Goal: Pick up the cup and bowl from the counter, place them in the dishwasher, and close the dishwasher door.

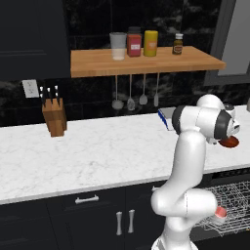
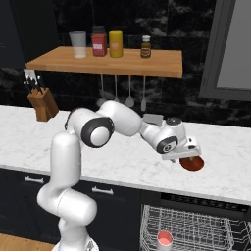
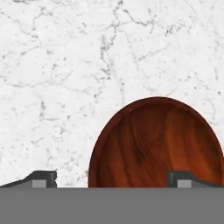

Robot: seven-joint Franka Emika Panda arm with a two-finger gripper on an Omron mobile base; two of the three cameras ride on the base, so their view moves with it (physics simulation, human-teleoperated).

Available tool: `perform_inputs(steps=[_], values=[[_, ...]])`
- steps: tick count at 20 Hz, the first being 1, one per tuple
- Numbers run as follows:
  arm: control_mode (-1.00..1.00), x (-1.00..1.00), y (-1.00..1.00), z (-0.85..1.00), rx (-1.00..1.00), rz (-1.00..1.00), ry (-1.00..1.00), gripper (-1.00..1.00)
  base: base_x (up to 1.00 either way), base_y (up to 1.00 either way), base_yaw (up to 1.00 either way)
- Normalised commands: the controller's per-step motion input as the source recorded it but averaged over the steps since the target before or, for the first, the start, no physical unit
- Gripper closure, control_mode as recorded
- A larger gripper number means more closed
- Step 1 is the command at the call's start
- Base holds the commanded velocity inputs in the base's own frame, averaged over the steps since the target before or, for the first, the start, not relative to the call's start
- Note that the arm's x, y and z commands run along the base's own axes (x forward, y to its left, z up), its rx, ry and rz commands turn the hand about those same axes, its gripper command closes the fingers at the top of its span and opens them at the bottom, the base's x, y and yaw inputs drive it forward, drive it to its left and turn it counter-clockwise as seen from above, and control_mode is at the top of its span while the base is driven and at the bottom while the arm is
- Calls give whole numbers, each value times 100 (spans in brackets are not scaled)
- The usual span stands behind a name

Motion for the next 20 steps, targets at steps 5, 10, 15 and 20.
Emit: perform_inputs(steps=[5, 10, 15, 20], values=[[-100, 11, -13, -17, 0, 6, 0, -100, 0, 0, 0], [-100, 0, -8, -29, 0, 5, 0, 100, 0, 0, 0], [-100, 0, -10, -16, 0, 5, 0, 100, 0, 0, 0], [-100, 0, 0, 0, 0, 0, 0, 100, 0, 0, 0]])
